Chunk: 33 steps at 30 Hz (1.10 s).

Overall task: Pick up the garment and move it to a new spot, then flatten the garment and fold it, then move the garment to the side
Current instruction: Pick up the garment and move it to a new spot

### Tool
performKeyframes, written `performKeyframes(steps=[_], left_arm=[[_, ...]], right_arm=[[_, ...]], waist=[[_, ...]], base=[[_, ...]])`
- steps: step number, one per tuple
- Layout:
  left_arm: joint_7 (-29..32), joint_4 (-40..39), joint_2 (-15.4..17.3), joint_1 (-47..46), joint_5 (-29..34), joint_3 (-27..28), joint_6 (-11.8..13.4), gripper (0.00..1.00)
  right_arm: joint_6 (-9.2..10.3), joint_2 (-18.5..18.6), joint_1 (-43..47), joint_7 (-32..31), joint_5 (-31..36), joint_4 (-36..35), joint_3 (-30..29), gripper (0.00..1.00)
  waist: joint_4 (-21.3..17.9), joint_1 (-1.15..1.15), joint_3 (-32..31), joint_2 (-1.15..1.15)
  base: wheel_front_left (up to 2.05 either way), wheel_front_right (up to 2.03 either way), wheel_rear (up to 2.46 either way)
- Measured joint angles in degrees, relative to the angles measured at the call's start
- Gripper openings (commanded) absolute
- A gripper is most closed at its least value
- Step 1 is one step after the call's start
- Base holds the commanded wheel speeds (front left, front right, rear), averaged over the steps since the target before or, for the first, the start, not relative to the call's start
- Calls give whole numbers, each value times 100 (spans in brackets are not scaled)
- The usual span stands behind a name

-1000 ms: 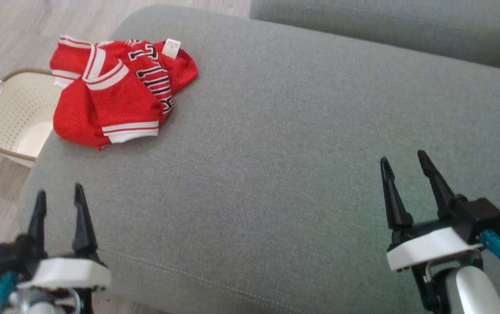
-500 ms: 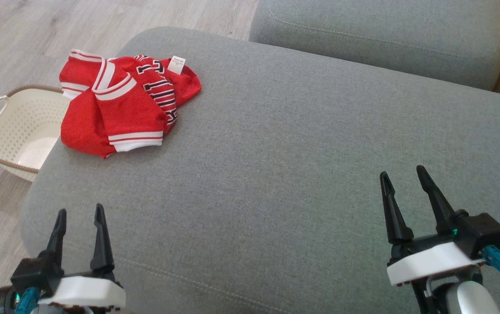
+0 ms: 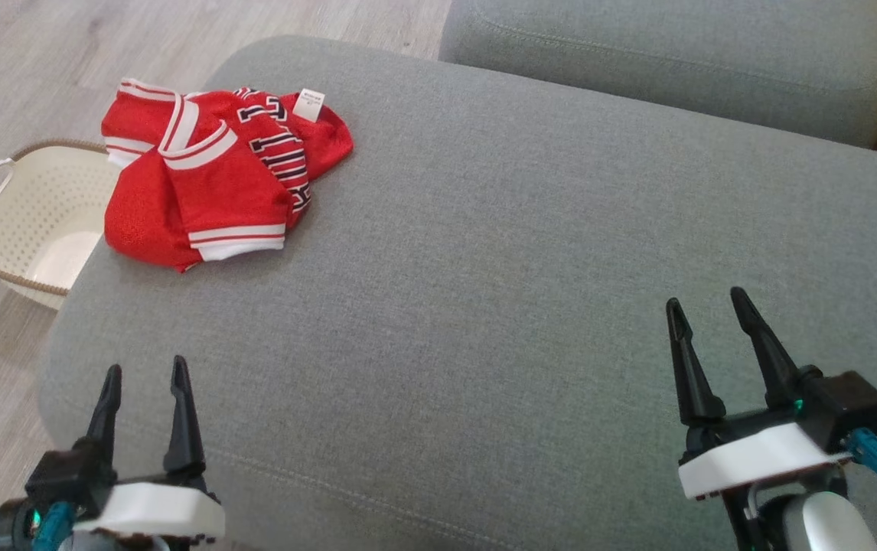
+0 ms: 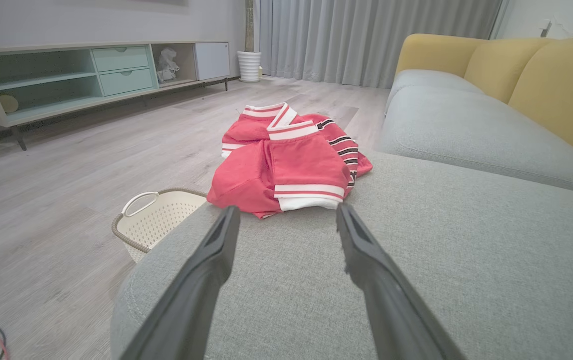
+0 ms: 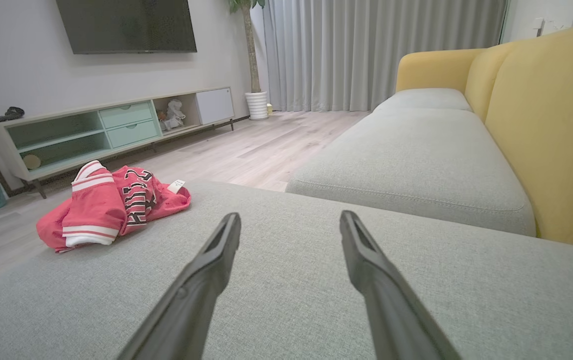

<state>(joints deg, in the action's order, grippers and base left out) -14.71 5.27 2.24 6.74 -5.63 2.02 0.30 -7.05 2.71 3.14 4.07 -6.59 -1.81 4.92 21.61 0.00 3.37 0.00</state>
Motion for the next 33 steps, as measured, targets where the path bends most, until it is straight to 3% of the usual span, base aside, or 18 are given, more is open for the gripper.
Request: performKeyframes(steps=[6, 8, 13, 22, 28, 31, 32, 33], left_arm=[[0, 135, 0, -421, -154, -25, -41, 100], [0, 415, -2, -804, -337, -22, -164, 100], [90, 1561, 34, -2009, -665, 52, -336, 100], [876, 3901, 487, -4222, -1187, 92, -681, 100], [1378, 5417, 706, -5059, -1477, 111, -737, 100], [1484, 5762, 753, -5224, -1524, 126, -738, 100], [1517, 5998, 800, -5382, -1618, 147, -743, 92], [1516, 6076, 832, -5459, -1622, 135, -743, 32]], right_arm=[[0, 0, -29, -111, 20, -119, 2, 100], [0, 0, -64, -182, 100, -175, 5, 100], [0, 1, -453, -417, 350, -364, 98, 100], [0, 120, -775, -622, 474, -546, 111, 100], [0, 178, -1114, -636, 474, -564, 177, 100], [0, 183, -1185, -635, 474, -560, 198, 100], [0, 187, -1207, -634, 472, -553, 207, 100], [0, 187, -1207, -634, 472, -535, 212, 100]], waist=[[24, 0, 221, 0], [28, 0, 350, 0], [-4, 0, 781, 0], [-210, 2, 1600, 0], [-417, 2, 1951, 0], [-489, 1, 2027, 0], [-546, 1, 2089, 0], [-569, 1, 2116, 0]], base=[[0, 0, 0], [0, 0, 0], [0, 0, 0], [0, 0, 0], [0, 0, 0], [0, 0, 0], [0, 0, 0], [0, 0, 0]])
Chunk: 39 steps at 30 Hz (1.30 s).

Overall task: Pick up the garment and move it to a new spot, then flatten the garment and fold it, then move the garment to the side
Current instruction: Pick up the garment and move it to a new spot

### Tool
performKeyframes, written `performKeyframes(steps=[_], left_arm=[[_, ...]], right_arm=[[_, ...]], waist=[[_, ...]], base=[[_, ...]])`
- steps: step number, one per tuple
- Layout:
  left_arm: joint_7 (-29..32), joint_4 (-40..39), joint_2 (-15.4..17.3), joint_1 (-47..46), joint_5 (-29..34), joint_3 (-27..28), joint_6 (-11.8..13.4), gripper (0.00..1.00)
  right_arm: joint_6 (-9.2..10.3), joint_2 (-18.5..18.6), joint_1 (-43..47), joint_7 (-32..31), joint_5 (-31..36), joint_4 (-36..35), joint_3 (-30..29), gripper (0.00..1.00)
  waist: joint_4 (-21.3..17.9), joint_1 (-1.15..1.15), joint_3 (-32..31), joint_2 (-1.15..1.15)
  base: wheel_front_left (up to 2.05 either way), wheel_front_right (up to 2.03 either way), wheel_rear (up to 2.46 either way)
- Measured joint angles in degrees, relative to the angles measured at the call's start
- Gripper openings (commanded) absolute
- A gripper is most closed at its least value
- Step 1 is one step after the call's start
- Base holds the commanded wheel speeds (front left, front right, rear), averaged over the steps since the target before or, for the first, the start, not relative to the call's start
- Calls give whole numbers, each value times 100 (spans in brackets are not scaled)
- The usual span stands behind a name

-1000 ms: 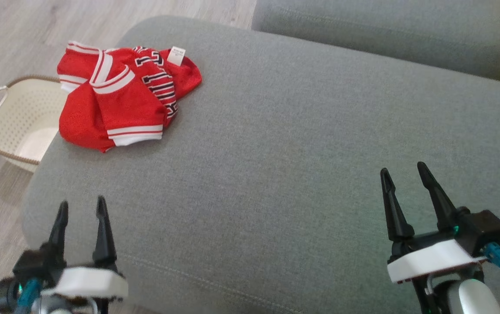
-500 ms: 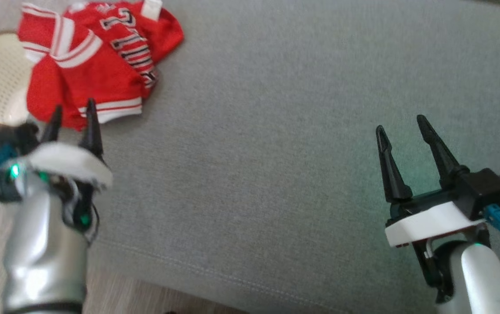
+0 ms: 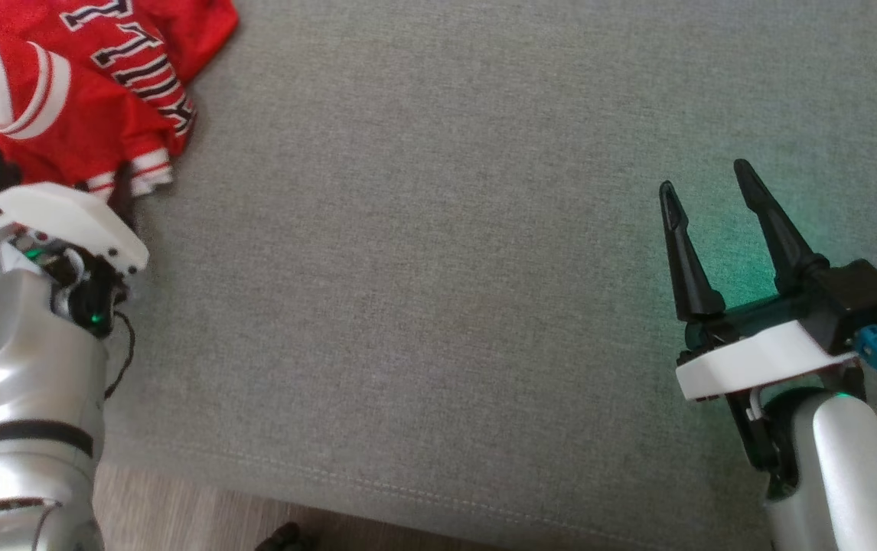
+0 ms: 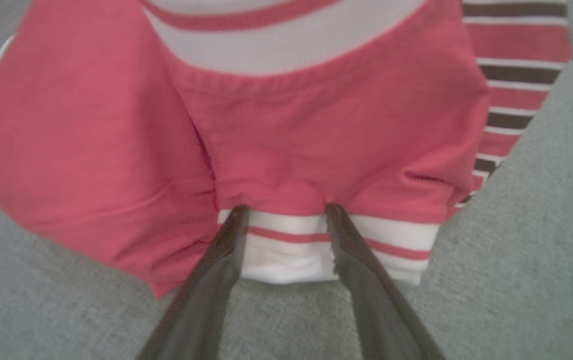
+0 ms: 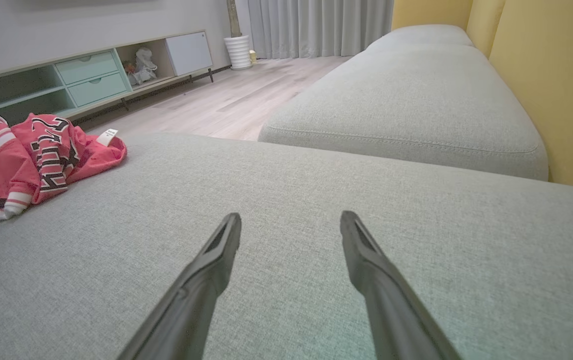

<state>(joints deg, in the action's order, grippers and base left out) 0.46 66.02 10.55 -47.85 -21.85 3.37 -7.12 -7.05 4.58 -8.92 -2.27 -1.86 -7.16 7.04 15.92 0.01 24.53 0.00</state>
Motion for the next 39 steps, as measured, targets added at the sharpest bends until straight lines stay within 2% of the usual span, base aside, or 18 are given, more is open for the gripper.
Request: performKeyframes(steps=[1, 8, 14, 21, 27, 32, 39], left_arm=[[-18, 70, 15, -69, -1, -18, 0, 0], [-860, 291, 2, -175, -104, -73, -38, 0], [-1422, 138, 47, -168, -98, -71, -38, 0], [-1477, -1697, 201, 417, 197, 144, 214, 0], [-1477, -3427, 144, 1397, 523, 278, 439, 0], [-1492, -4754, -8, 2369, 750, 105, 567, 0], [-876, -6697, -205, 3983, 876, -160, 824, 0]], right_arm=[[0, 0, 0, 0, 0, 18, 3, 100], [0, 0, 0, 8, -7, 68, -45, 100], [0, -8, 7, 26, -9, 88, -135, 100], [0, -43, 96, 78, -73, 141, -254, 100], [0, -85, 265, 200, -121, 208, -327, 100], [0, -123, 380, 332, -188, 269, -391, 100], [0, -168, 805, 448, -380, 367, -456, 100]], waist=[[-19, 0, 20, 0], [11, 0, 7, 0], [71, -1, -173, 0], [186, -1, -575, 0], [210, -1, -920, 0], [160, -1, -1241, 0], [-3, -1, -1671, 0]], base=[[0, 0, 0], [0, 0, 0], [0, 0, 0], [0, 0, 0], [0, 0, 0], [0, 0, 0], [0, 0, 0]])
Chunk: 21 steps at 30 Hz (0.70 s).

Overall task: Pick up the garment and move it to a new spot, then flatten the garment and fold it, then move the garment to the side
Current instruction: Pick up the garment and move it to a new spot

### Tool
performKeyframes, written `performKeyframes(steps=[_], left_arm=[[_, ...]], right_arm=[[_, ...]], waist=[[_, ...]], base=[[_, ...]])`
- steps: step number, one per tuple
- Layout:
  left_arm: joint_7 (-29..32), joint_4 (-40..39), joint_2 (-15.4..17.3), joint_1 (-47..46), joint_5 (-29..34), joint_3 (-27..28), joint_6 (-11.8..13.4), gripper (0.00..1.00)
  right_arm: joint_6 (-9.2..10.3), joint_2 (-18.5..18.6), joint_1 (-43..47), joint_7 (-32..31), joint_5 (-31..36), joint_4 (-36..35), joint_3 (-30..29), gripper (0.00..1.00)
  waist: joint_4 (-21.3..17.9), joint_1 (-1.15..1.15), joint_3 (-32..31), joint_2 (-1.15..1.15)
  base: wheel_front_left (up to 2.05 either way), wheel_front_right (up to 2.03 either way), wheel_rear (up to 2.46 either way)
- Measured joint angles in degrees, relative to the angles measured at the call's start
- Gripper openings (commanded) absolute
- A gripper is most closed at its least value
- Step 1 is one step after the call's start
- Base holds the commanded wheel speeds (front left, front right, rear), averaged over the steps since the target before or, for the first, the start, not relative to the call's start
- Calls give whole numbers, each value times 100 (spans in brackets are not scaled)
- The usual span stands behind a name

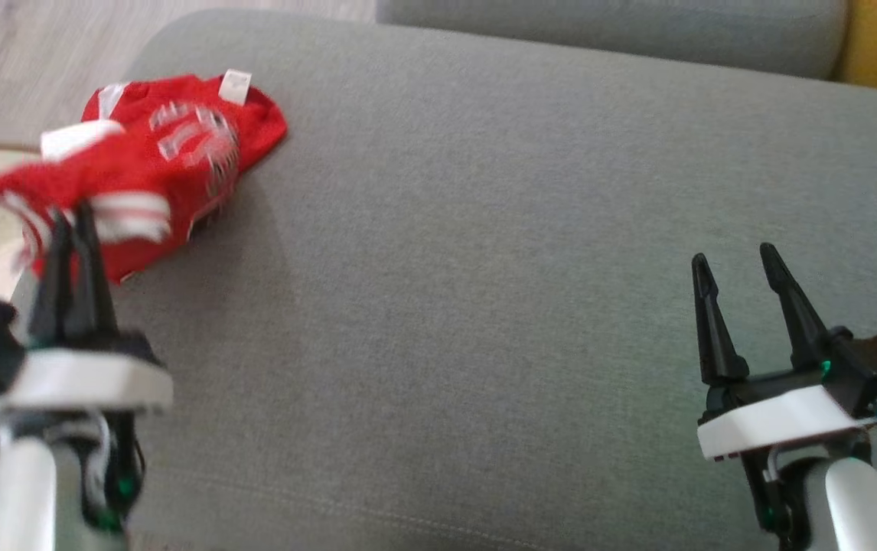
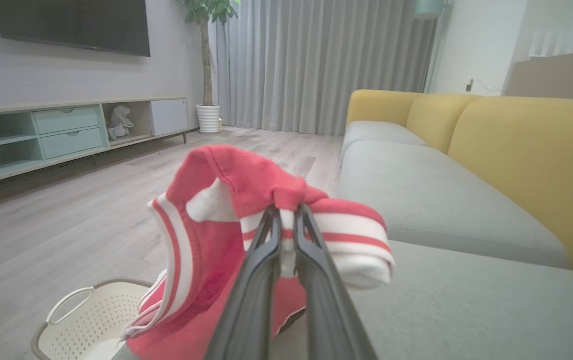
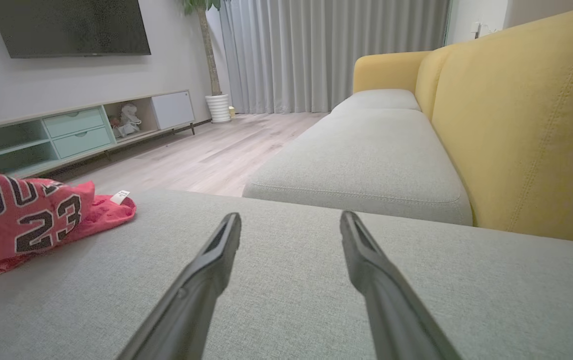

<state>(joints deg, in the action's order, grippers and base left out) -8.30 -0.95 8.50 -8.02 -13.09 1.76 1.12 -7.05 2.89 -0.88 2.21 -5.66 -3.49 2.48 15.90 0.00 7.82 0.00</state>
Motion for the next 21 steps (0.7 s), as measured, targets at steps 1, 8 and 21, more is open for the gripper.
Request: performKeyframes(steps=[1, 8, 21], left_arm=[[100, -212, -7, 202, 26, -47, 37, 0], [624, -924, -219, 840, 49, -945, -210, 0], [592, 196, -411, -536, 47, -2797, -773, 0]], right_arm=[[0, -2, 22, 14, -25, 0, -2, 100], [0, -12, 190, 74, -171, 16, -77, 100], [0, -24, 69, 85, -235, -77, 82, 100]], waist=[[-38, 0, -36, 0], [-237, 0, -260, 0], [-1287, 0, -62, 0]], base=[[0, 0, 0], [0, 0, 0], [0, 0, 0]])
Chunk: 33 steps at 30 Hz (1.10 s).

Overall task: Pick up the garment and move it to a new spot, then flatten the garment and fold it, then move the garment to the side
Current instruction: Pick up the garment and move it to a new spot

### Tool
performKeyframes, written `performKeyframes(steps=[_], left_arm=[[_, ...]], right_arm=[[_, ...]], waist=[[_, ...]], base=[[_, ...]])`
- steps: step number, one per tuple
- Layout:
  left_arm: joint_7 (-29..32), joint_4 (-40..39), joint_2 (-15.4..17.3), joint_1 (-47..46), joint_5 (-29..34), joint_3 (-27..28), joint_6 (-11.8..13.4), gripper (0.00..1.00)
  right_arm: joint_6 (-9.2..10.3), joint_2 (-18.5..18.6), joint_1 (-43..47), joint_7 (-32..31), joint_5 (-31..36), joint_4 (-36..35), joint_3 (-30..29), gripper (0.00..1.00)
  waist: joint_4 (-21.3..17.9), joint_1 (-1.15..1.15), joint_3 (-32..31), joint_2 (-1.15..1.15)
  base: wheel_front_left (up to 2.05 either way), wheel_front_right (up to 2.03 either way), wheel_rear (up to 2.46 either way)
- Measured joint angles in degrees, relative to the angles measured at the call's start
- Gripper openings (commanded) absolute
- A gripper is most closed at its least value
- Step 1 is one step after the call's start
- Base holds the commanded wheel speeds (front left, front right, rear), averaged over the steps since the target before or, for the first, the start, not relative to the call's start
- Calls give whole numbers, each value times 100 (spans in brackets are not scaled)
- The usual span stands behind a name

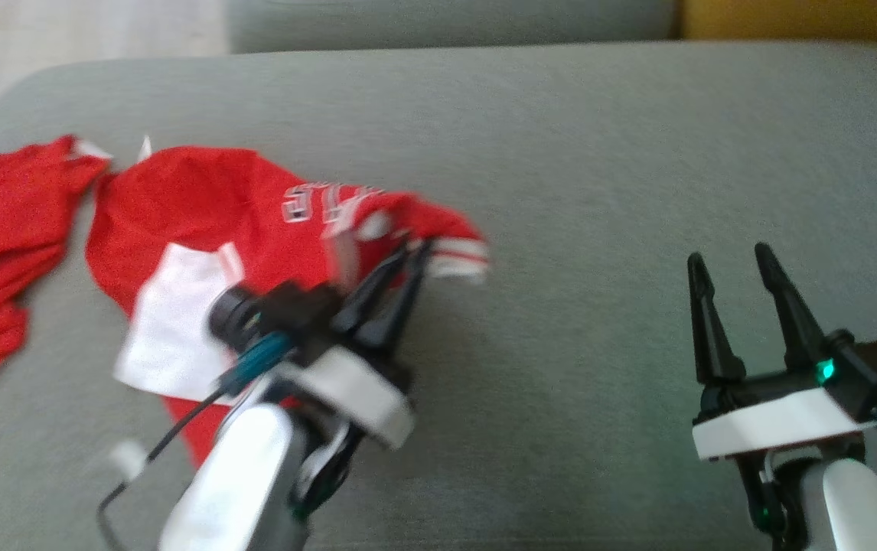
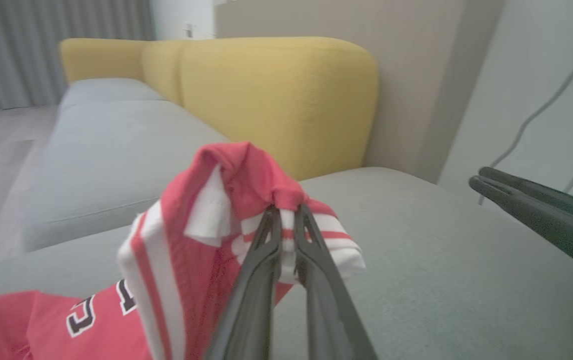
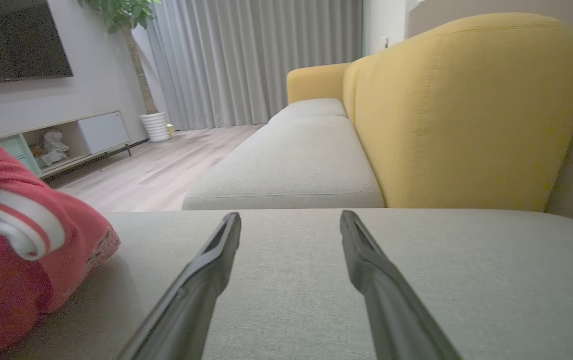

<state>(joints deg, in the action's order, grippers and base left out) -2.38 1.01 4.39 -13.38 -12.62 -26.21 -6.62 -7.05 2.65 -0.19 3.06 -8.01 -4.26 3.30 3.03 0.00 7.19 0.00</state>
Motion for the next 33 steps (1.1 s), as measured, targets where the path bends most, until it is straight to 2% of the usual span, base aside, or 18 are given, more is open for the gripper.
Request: performKeyframes(steps=[13, 17, 23, 24, 26, 33], left_arm=[[-232, 1661, -120, -2360, -116, -1641, -52, 0], [-226, 2273, -133, -2766, -193, -2119, -52, 0], [-292, 3114, -134, -2976, -331, -2387, -51, 0], [-338, 3238, -134, -2993, -381, -2436, -51, 7], [-470, 3388, -133, -3028, -513, -2498, -31, 100], [-989, 3241, -134, -3038, -883, -2650, 143, 100]], right_arm=[[0, 1, -346, 423, -353, 31, 127, 100], [0, 0, -422, 573, -486, 162, 201, 100], [0, -1, -509, 755, -633, 344, 331, 100], [0, -1, -535, 789, -661, 371, 341, 100], [0, -2, -559, 831, -670, 441, 337, 100], [0, -5, -598, 861, -598, 578, 256, 100]], waist=[[-1582, 1, 834, 0], [-2011, 1, 1118, 0], [-2398, 1, 1437, 0], [-2450, 1, 1490, 0], [-2506, 2, 1566, 0], [-2203, 1, 1441, 0]], base=[[0, 0, 0], [0, 0, 0], [0, 0, 0], [0, 0, 0], [0, 0, 0], [0, 0, 0]])
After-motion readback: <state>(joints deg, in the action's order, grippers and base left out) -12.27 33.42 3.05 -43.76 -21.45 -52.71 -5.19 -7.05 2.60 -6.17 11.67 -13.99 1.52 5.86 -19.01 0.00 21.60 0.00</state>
